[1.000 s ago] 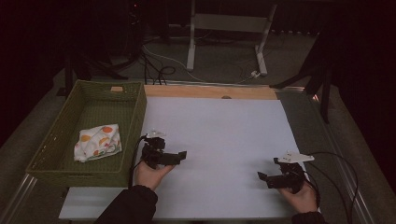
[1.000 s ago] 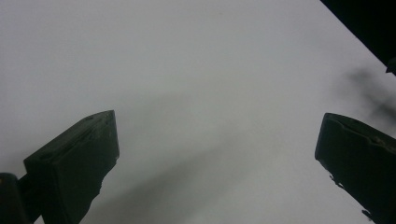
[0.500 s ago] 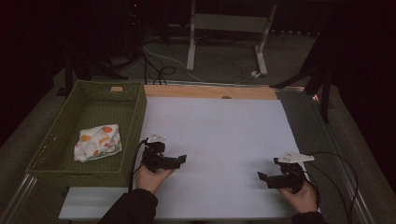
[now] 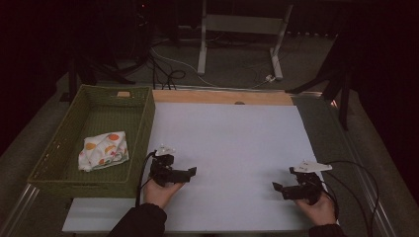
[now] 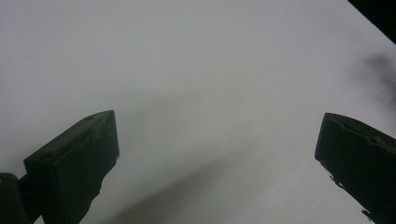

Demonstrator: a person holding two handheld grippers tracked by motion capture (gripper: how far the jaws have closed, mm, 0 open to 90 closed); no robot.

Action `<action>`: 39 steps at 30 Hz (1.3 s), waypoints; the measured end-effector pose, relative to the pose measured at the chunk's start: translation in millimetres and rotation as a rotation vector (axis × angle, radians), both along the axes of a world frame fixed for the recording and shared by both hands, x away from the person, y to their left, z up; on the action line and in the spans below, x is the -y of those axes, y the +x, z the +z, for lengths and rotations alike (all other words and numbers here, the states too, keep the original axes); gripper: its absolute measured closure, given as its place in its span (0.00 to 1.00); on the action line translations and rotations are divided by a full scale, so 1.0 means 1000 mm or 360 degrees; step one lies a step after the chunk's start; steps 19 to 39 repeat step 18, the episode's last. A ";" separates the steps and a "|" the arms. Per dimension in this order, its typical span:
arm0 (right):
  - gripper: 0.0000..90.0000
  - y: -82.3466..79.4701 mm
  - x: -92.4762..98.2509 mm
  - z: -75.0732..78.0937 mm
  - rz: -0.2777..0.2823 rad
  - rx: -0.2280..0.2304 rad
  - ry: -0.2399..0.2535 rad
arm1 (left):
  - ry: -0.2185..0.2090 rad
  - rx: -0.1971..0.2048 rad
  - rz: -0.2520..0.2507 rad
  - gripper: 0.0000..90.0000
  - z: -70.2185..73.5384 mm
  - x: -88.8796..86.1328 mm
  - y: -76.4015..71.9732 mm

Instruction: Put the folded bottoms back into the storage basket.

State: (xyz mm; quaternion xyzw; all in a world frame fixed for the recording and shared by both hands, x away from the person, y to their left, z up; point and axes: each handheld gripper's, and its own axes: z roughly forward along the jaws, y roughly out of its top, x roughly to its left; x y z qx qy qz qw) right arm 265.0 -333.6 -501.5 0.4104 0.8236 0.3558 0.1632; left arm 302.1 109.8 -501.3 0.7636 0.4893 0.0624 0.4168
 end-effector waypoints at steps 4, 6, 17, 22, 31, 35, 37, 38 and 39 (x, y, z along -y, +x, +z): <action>0.10 0.000 0.000 0.000 -0.0001 -0.0002 0.0006 | 0.0006 -0.0004 0.0003 0.01 -0.004 0.000 -0.002; 0.10 0.000 0.000 0.000 -0.0001 -0.0003 0.0006 | 0.0014 0.0003 0.0000 0.01 -0.005 -0.001 -0.003; 0.10 -0.001 0.000 -0.001 -0.0001 -0.0003 0.0001 | 0.0026 0.0011 0.0001 0.01 -0.011 -0.002 -0.007; 0.10 0.000 0.000 -0.001 -0.0001 -0.0004 0.0003 | 0.0033 0.0012 -0.0001 0.01 -0.011 -0.002 -0.008; 0.10 0.000 0.000 -0.001 -0.0001 -0.0004 0.0003 | 0.0033 0.0012 -0.0001 0.01 -0.011 -0.002 -0.008; 0.10 0.000 0.000 -0.001 -0.0001 -0.0004 0.0003 | 0.0033 0.0012 -0.0001 0.01 -0.011 -0.002 -0.008; 0.10 0.000 0.000 -0.001 -0.0001 -0.0004 0.0003 | 0.0033 0.0012 -0.0001 0.01 -0.011 -0.002 -0.008; 0.10 0.000 0.000 -0.001 -0.0001 -0.0004 0.0003 | 0.0033 0.0012 -0.0001 0.01 -0.011 -0.002 -0.008; 0.10 0.000 0.000 -0.001 -0.0001 -0.0004 0.0003 | 0.0033 0.0012 -0.0001 0.01 -0.011 -0.002 -0.008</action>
